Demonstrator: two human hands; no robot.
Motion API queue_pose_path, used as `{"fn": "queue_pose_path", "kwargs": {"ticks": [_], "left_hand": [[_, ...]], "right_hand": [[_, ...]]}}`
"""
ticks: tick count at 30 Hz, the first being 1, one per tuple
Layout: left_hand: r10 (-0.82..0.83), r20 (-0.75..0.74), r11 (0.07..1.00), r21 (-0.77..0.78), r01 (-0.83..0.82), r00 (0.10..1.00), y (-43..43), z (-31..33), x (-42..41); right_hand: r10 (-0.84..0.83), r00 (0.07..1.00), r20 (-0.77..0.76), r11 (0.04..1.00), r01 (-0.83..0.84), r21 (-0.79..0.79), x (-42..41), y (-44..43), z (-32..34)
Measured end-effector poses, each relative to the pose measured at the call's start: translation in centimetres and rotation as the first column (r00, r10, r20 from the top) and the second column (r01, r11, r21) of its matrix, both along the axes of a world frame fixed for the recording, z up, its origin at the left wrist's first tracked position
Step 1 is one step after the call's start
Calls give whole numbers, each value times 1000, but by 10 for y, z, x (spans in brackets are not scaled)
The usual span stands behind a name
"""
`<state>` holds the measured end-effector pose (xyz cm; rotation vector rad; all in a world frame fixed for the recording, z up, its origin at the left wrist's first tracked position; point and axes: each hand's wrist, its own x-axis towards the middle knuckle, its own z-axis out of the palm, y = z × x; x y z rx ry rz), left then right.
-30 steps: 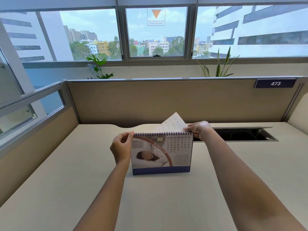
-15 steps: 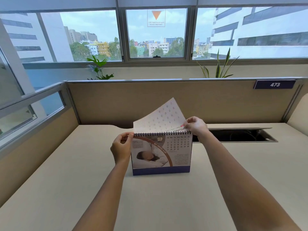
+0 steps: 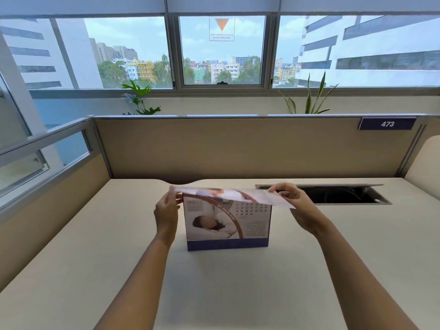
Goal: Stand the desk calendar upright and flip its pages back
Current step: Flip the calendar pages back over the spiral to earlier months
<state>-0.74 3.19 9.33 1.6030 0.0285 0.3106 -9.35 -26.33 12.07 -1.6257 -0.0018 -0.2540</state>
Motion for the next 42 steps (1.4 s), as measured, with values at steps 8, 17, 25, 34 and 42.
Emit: {"fn": "queue_pose_path", "kwargs": {"ticks": [8, 17, 25, 34, 42], "left_hand": [[2, 51, 994, 107, -8, 999, 4, -1, 0], [49, 140, 979, 191, -76, 989, 1, -2, -4], [110, 137, 972, 194, -136, 984, -3, -4, -6], [211, -4, 960, 187, -207, 977, -12, 0, -4], [194, -93, 961, 215, -171, 977, -10, 6, 1]], "right_hand": [[-132, 991, 7, 986, 130, 100, 0, 11, -27], [-306, 948, 88, 928, 317, -194, 12, 18, -38], [-390, 913, 117, 846, 406, -347, 18, 20, -44], [-445, 890, -97, 806, 351, -477, 27, 13, -14], [-364, 810, -460, 802, 22, -597, 54, 15, 30]]}}
